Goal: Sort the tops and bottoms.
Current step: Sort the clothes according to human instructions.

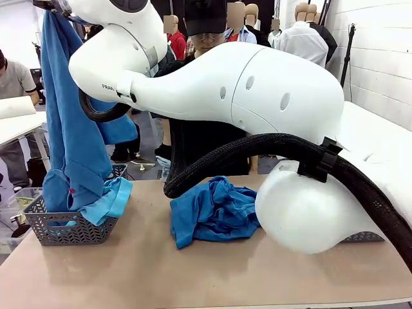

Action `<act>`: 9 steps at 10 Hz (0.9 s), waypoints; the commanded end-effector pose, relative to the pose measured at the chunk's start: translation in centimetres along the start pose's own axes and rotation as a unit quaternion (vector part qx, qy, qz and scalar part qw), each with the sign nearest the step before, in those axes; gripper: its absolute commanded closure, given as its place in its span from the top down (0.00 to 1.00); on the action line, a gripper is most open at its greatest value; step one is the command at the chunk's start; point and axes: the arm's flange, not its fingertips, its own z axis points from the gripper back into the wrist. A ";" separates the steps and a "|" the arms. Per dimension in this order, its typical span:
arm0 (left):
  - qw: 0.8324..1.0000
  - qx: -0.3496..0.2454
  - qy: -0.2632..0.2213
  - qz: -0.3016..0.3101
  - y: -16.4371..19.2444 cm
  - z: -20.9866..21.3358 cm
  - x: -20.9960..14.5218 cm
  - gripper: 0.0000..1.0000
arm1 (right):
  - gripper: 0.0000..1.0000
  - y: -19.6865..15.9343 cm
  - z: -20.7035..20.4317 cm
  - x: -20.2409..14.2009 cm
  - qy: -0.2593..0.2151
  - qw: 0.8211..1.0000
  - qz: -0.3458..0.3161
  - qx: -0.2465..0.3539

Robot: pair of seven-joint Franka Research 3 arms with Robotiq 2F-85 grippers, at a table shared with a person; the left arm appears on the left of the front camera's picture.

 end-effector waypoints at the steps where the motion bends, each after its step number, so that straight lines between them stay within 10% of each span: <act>1: 1.000 0.005 0.003 -0.006 0.2 0.1 -0.2 1.00 | 0.00 -1.1 -4.0 -0.5 0.024 0.999 -0.001 0.032; 6: 1.000 0.005 0.003 -0.006 0.2 0.1 -0.2 1.00 | 0.00 -4.7 -18.8 -7.3 0.167 0.967 -0.113 0.157; 9: 1.000 0.005 0.003 -0.006 0.2 0.1 -0.2 1.00 | 0.00 -5.7 -22.6 -14.3 0.314 0.935 -0.145 0.076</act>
